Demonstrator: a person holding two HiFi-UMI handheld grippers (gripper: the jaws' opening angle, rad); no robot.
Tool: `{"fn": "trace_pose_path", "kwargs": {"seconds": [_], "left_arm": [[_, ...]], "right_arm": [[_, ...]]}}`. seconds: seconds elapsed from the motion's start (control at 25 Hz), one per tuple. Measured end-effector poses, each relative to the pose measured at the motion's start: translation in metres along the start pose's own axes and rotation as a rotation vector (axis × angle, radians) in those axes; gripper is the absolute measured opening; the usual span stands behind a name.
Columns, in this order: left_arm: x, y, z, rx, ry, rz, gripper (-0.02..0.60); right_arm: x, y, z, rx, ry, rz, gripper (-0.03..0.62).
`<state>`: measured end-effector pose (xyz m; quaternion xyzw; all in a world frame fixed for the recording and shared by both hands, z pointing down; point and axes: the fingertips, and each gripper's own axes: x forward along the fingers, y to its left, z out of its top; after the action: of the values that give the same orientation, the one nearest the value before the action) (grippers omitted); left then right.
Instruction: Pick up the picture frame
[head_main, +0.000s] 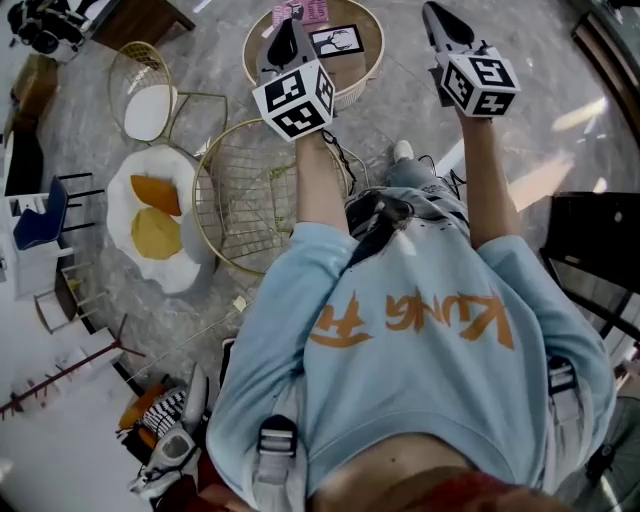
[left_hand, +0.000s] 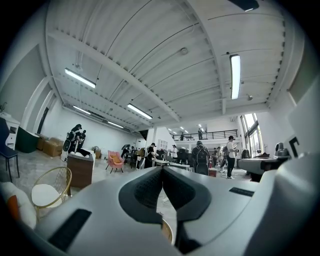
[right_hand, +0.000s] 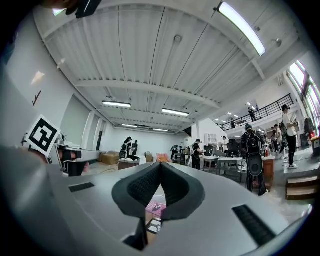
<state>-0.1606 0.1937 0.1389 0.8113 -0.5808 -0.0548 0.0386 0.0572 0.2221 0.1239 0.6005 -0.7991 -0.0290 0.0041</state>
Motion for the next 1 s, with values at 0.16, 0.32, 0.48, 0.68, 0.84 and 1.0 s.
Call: {"fn": "trace_pose_path", "kwargs": {"seconds": [0.16, 0.32, 0.48, 0.68, 0.84, 1.0], "left_arm": [[0.010, 0.018, 0.004, -0.003, -0.009, 0.043, 0.020], [0.024, 0.034, 0.001, 0.005, -0.002, 0.078, 0.020], [0.055, 0.047, -0.003, 0.003, 0.007, 0.105, 0.020], [0.100, 0.051, -0.014, 0.015, 0.055, 0.115, 0.020], [0.137, 0.045, -0.023, 0.010, 0.093, 0.125, 0.020], [0.172, 0.040, -0.044, -0.003, 0.137, 0.140, 0.020]], "right_arm": [[0.022, 0.000, 0.003, 0.004, -0.006, 0.027, -0.003], [0.050, 0.000, -0.001, 0.023, -0.013, 0.056, -0.003], [0.088, -0.011, -0.007, 0.034, -0.006, 0.082, -0.003], [0.135, -0.040, -0.012, 0.075, 0.007, 0.080, -0.003], [0.164, -0.069, -0.020, 0.093, 0.033, 0.081, -0.003], [0.193, -0.098, -0.039, 0.105, 0.082, 0.084, -0.003]]}}
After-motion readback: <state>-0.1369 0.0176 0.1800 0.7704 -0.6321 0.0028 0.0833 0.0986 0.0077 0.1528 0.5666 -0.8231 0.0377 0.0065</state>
